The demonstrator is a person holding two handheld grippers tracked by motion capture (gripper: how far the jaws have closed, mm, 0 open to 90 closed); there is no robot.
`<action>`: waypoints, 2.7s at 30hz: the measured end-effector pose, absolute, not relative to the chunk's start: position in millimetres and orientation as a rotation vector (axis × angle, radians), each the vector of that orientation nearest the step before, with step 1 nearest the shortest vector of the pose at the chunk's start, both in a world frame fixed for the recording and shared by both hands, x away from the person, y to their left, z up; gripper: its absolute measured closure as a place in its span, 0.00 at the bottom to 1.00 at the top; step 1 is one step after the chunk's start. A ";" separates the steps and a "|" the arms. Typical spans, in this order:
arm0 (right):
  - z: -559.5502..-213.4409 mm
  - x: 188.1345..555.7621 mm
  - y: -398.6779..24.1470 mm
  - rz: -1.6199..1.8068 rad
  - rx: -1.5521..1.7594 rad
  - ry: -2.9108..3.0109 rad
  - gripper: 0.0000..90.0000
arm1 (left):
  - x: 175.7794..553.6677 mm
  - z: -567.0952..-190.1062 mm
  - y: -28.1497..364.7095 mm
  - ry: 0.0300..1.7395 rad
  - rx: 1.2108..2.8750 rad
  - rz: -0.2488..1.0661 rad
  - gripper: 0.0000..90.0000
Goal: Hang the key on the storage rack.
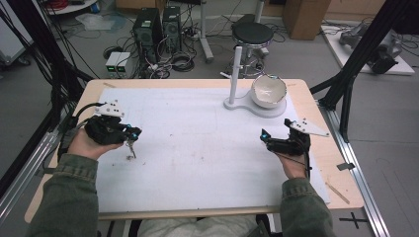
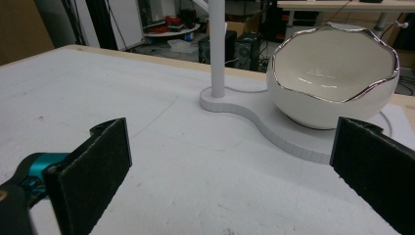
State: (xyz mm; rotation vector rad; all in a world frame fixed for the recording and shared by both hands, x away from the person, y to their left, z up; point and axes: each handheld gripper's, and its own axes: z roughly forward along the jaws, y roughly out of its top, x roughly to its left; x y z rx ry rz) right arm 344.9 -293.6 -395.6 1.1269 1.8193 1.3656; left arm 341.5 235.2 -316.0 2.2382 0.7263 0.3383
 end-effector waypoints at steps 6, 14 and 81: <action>-395.7 344.8 -294.4 1.373 1.138 1.819 0.01 | 351.0 -308.0 230.4 0.739 2.235 0.328 0.92; -395.6 344.1 -292.9 1.368 1.135 1.824 0.01 | 366.1 -301.2 222.8 0.755 2.227 0.332 0.92; -397.6 335.5 -306.6 1.426 1.183 1.803 0.01 | 458.7 -240.5 88.1 0.623 2.203 0.354 0.92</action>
